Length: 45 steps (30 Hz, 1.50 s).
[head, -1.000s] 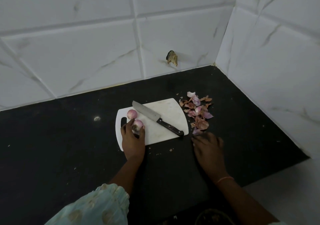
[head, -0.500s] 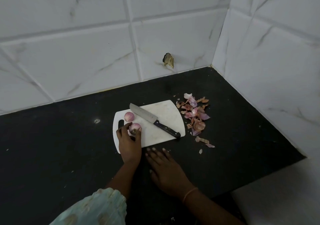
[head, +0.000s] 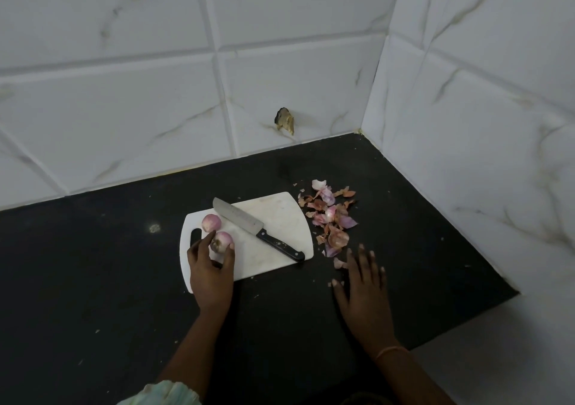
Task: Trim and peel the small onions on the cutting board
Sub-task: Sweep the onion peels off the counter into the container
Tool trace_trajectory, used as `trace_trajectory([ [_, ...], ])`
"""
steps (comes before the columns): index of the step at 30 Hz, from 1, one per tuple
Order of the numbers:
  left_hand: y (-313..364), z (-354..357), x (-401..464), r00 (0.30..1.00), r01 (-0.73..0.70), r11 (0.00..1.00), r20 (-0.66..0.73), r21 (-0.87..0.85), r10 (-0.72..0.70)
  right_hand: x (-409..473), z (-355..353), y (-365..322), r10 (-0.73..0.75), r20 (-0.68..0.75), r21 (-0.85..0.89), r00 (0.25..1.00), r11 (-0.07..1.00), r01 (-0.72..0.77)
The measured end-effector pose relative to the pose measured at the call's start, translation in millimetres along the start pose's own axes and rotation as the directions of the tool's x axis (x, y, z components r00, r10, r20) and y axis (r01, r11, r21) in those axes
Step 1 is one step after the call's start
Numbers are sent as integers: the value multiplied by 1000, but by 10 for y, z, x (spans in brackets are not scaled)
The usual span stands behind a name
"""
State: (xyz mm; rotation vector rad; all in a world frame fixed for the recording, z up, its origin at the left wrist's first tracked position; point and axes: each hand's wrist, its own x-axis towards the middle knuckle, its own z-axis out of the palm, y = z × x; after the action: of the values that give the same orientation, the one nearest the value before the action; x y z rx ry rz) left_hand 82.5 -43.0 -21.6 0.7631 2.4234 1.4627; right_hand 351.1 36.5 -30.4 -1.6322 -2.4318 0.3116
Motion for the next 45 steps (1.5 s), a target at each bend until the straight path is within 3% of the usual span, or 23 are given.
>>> trace_trajectory([
  [8,78,-53,-28,998,31,997,-57,-72,-35,534,70,-14,-18,41,-103,999,994,22],
  [11,263,-12,-50,993,-58,996,-102,-62,51,717,57,-30,-51,2,-84,999,995,51],
  [13,482,144,-40,982,-185,981,12,-52,186,827,40,-20,-108,-15,-55,994,993,107],
  [15,765,416,-20,913,-343,939,227,-30,340,950,48,22,-173,-6,-30,985,985,172],
  [17,1028,792,10,775,-482,876,473,12,420,1055,64,74,-227,-17,39,974,973,228],
  [20,1277,1347,76,526,-644,759,776,96,348,1106,6,121,-170,-79,245,982,952,184],
  [22,1319,1562,101,442,-698,704,852,131,279,1084,-78,122,-116,-124,340,985,928,153],
  [24,1318,1678,54,453,-688,713,849,137,274,1069,-134,146,-99,-171,370,980,916,157],
  [27,1287,1781,-41,530,-679,716,782,160,328,1108,-126,193,-65,-219,386,973,910,148],
  [29,1257,1823,-39,597,-605,785,729,134,336,1164,-107,182,31,-244,472,969,877,91],
  [31,1241,1840,-16,661,-491,868,680,73,317,1191,-110,119,228,-218,659,949,752,-29],
  [32,1238,1829,-9,694,-431,902,649,26,313,1201,-117,76,332,-165,774,929,627,-87],
  [34,1254,1797,-90,744,-323,944,598,-69,298,1159,-132,17,489,14,949,872,269,-166],
  [36,1311,1737,-242,777,-286,950,549,-128,308,1054,-224,-46,556,170,985,814,-68,-159],
  [38,1400,1666,-444,790,-257,950,528,-178,313,910,-368,-67,588,227,964,777,-247,-95],
  [40,1494,1597,-673,782,-238,946,533,-221,322,695,-542,-23,616,222,955,755,-295,-40],
  [45,1674,1458,-1550,671,-248,912,622,-325,404,-155,-850,405,731,151,978,666,-207,6],
])
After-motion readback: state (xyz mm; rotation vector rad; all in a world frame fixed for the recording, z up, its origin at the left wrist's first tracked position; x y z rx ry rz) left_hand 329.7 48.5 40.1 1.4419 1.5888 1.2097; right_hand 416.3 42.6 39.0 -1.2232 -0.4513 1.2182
